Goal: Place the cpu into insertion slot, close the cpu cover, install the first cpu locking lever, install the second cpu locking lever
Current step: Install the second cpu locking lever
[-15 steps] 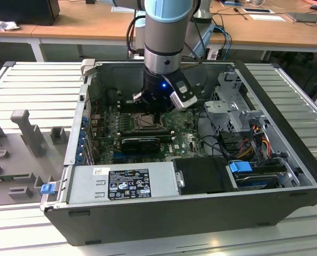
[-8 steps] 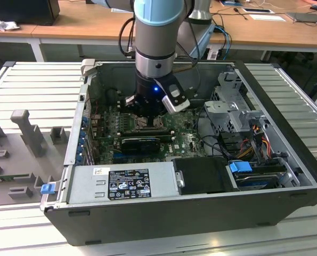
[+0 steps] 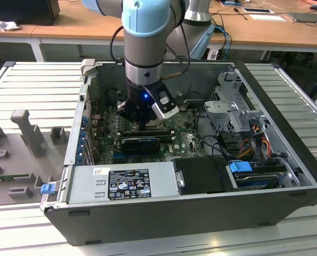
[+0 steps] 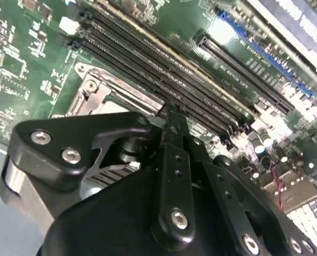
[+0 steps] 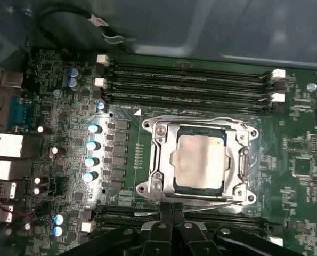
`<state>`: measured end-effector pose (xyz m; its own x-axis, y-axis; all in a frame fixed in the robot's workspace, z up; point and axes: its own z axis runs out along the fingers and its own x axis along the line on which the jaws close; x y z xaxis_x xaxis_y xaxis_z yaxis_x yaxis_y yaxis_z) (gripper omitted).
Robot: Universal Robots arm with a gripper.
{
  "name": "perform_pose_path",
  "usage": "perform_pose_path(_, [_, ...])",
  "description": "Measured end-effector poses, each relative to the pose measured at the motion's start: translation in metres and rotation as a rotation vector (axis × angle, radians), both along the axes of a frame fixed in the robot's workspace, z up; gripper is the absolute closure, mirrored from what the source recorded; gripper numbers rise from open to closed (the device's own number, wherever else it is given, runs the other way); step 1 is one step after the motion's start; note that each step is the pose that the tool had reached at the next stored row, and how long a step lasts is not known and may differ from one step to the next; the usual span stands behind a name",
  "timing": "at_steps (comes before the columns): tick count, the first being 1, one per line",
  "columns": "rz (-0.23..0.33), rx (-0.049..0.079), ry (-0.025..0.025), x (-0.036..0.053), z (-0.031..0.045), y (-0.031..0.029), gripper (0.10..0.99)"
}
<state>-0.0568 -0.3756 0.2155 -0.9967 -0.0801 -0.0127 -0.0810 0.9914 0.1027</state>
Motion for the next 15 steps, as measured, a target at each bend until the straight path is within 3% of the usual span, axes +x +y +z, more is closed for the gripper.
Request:
perform_pose_path(1, [0.001, 0.013, -0.0001, -0.0019, -0.0009, -0.0033, 0.98])
perform_pose_path(4, [0.002, 0.03, -0.0003, -0.006, -0.0013, -0.0104, 0.98])
perform_pose_path(5, [0.003, 0.053, -0.0003, -0.0095, -0.0016, -0.0138, 0.98])
perform_pose_path(7, [0.005, 0.068, -0.0003, -0.0119, -0.0019, -0.0146, 0.98])
perform_pose_path(9, [0.013, 0.098, 0.0, -0.0169, -0.0025, -0.0151, 0.98])
perform_pose_path(14, [0.018, 0.114, 0.0001, -0.0172, -0.0086, -0.016, 0.98])
perform_pose_path(15, [0.018, 0.124, 0.0001, -0.0173, -0.0099, -0.0161, 0.98])
